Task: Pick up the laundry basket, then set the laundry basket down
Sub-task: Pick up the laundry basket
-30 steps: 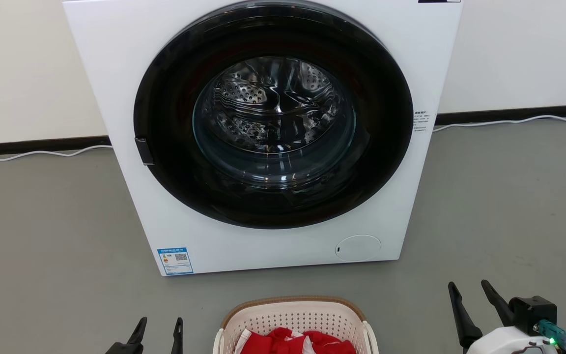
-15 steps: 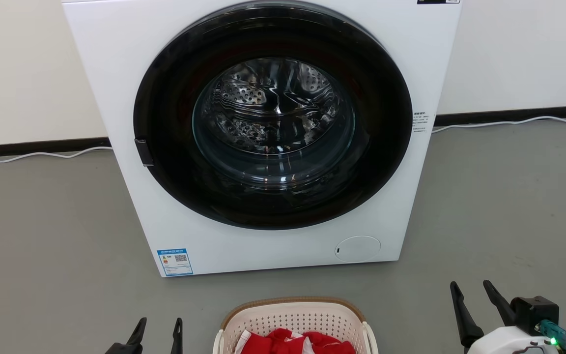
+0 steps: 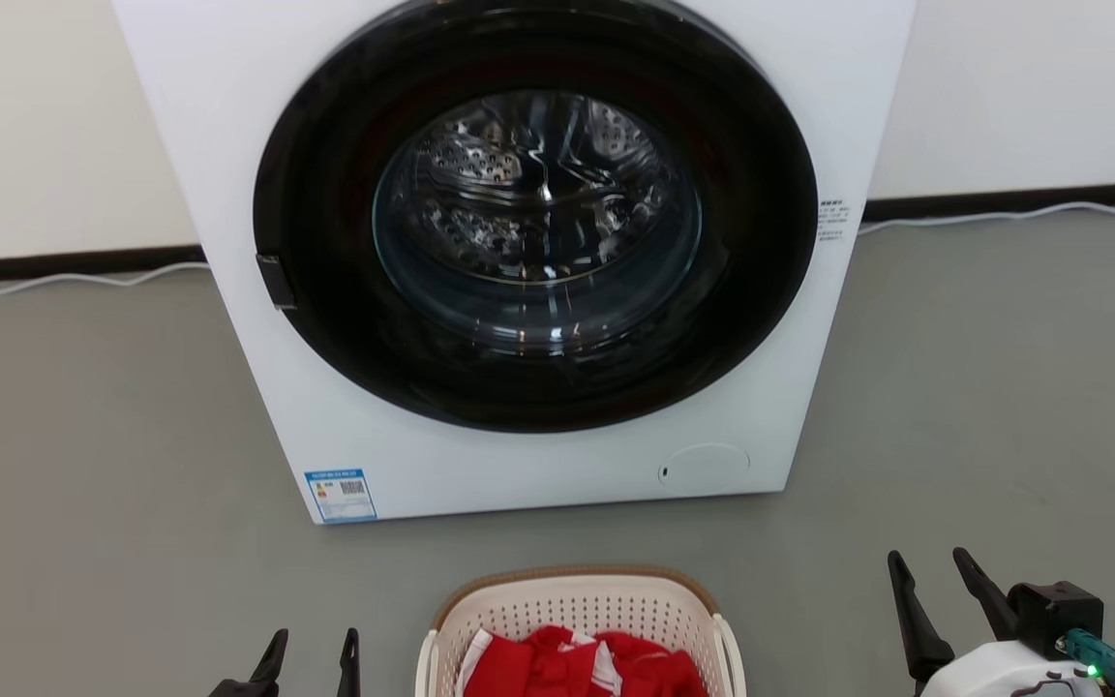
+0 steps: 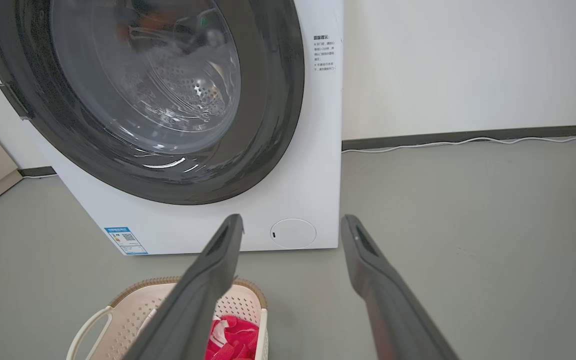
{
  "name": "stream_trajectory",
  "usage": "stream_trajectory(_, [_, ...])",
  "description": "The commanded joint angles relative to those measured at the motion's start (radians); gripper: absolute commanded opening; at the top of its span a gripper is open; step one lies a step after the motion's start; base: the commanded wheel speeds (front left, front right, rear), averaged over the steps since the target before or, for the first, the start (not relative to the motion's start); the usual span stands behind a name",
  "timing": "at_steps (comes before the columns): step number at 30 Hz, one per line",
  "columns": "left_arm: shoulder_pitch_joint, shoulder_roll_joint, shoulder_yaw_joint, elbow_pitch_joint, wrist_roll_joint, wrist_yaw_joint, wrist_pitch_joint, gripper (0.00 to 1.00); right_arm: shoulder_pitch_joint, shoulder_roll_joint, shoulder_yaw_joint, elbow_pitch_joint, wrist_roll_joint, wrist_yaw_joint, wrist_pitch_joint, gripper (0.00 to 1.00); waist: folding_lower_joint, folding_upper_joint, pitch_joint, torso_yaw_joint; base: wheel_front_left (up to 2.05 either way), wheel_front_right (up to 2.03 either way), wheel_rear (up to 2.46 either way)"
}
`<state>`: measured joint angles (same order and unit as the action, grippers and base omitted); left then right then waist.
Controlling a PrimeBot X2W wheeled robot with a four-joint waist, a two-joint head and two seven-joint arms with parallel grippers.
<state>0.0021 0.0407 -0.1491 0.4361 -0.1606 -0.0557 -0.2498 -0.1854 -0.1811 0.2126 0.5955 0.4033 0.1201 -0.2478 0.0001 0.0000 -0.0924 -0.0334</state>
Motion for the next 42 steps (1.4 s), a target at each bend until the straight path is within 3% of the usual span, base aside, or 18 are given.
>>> stream_trajectory(1, [-0.041,0.009,0.022,-0.028,-0.019,0.012,-0.012,1.0,-0.037,-0.012,0.016,-0.025,-0.004,0.011,-0.014,1.0,0.0,0.0,0.017,-0.001,0.0,0.0,0.0])
stream_trajectory(13, [-0.069,0.009,-0.031,-0.022,-0.073,0.033,-0.012,1.0,-0.067,-0.014,0.04,-0.013,0.013,0.011,-0.014,1.0,0.0,0.0,0.122,-0.001,0.0,0.0,0.0])
stream_trajectory(42, [-0.4,0.009,-0.16,0.082,-0.182,0.117,-0.012,1.0,-0.3,-0.042,0.109,0.013,0.112,0.011,-0.014,1.0,-0.0001,0.0,0.589,-0.004,0.0,0.0,0.0])
